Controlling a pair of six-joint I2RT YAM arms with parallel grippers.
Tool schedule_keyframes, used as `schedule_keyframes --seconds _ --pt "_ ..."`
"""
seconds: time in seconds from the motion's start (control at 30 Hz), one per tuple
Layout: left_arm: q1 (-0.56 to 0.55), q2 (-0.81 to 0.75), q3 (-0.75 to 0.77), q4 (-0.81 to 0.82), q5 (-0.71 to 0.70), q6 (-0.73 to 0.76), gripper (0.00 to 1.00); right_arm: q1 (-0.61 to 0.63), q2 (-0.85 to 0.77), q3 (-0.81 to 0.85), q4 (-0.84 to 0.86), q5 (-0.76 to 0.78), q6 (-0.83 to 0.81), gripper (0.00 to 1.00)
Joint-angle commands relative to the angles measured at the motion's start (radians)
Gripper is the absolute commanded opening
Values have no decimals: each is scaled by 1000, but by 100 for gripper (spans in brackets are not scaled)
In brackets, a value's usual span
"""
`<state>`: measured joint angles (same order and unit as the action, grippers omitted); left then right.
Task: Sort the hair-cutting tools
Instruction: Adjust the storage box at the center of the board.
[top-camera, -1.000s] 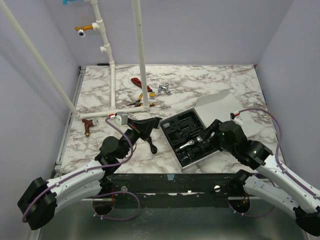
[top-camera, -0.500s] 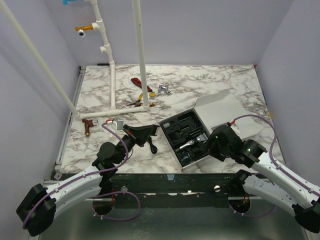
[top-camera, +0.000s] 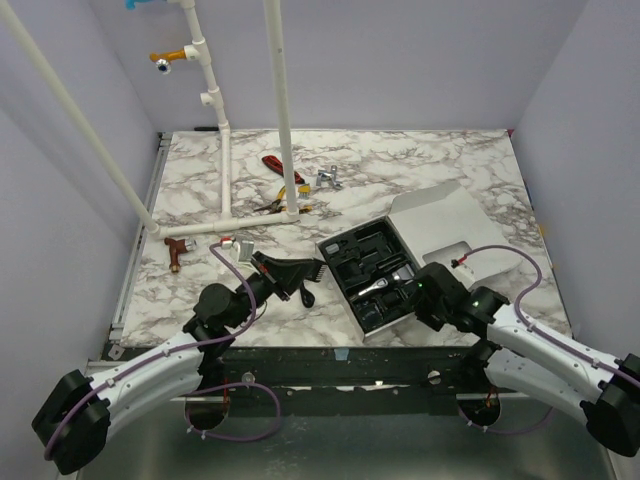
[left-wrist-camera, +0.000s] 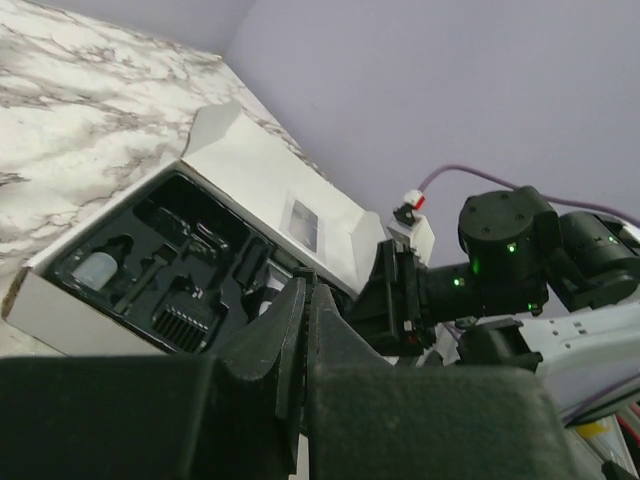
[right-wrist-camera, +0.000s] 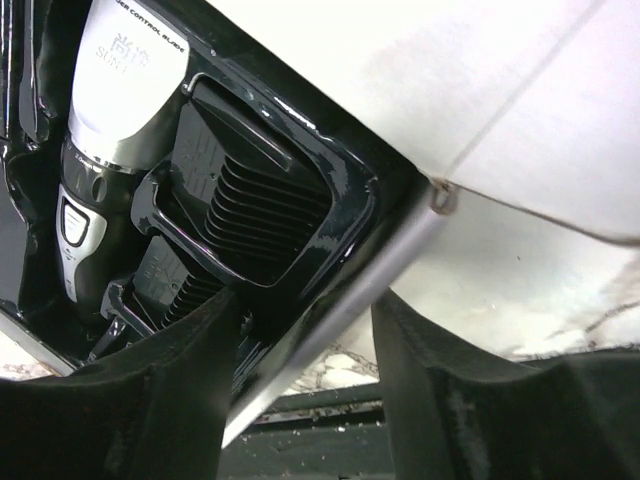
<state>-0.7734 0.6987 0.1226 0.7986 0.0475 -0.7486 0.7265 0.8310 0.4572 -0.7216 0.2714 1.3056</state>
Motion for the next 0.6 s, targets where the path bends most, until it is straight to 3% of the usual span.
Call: schedule_keyframes --seconds 0.0,0.13,0.3,0.47,0.57 --pt "6 -2 60 -88 131 24 0 -3 69 15 85 181 -50 52" --pt "10 30 107 -158 228 41 0 -12 136 73 99 285 -137 44" --pt "13 65 128 -193 287 48 0 -73 174 147 109 342 -262 45" --pt "14 114 151 -199 331 54 0 -255 201 168 160 255 -394 60" --pt "14 160 173 -190 350 49 0 -292 191 193 157 187 -419 63"
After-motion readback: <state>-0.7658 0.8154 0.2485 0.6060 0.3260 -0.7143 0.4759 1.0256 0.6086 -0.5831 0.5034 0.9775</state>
